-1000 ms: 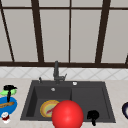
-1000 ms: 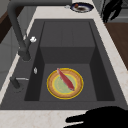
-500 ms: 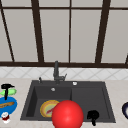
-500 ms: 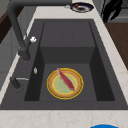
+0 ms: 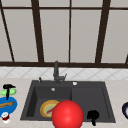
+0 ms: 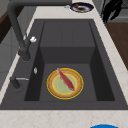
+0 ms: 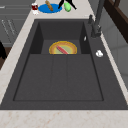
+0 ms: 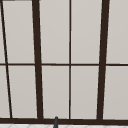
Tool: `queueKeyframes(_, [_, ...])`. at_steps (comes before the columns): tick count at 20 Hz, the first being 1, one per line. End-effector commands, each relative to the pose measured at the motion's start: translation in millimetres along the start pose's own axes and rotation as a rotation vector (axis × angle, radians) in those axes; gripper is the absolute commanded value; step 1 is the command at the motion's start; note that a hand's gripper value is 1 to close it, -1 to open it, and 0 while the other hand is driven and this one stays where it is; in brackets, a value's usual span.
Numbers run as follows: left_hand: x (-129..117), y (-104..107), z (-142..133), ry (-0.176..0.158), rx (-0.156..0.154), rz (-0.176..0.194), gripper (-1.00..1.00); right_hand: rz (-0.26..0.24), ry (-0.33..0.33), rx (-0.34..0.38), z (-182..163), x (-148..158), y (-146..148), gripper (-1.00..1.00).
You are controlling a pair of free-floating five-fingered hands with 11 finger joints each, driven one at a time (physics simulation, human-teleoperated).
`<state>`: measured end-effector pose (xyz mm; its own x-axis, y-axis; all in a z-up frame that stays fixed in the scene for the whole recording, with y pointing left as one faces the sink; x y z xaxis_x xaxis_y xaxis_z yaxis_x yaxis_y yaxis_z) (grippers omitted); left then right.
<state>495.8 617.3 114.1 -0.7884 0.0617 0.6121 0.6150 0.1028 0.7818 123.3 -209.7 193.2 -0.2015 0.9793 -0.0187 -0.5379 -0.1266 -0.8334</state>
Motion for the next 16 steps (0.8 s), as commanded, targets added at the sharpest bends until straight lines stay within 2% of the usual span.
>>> queueKeyframes(1, [-32.2, 1.2, 7.0, -0.025, 0.034, 0.009, -1.00, 0.000, 0.000, 0.000, 0.0, 0.0, 0.0, 0.00])
queueKeyframes(2, [-36.4, 3.6, 8.4, -0.021, 0.029, 0.038, -1.00, 0.000, 0.000, 0.000, 0.0, 0.0, 0.0, 0.00])
queueKeyframes(4, [-39.5, 8.2, 11.1, -0.017, 0.024, 0.132, -1.00, 0.000, 0.000, 0.000, 0.0, 0.0, 0.0, 0.00])
queueKeyframes(12, [-32.8, 20.5, 18.7, -0.059, 0.034, 0.204, -1.00, 0.000, 0.000, 0.000, 0.0, 0.0, 0.0, 0.00])
queueKeyframes(13, [-32.3, 21.4, 19.1, -0.063, 0.034, 0.210, 1.00, 0.000, 0.000, 0.000, 0.0, 0.0, 0.0, 0.00])
queueKeyframes(14, [-30.6, 24.1, 21.0, -0.086, 0.013, 0.193, 1.00, 0.000, 0.000, 0.000, 0.0, 0.0, 0.0, 0.00])
queueKeyframes(15, [-29.3, 27.7, 20.3, -0.086, 0.010, 0.158, 1.00, 0.000, 0.000, 0.000, 0.0, 0.0, 0.0, 0.00])
queueKeyframes(16, [-28.6, 31.0, 19.2, -0.081, 0.013, 0.161, 1.00, 0.000, 0.000, 0.000, 0.0, 0.0, 0.0, 0.00])
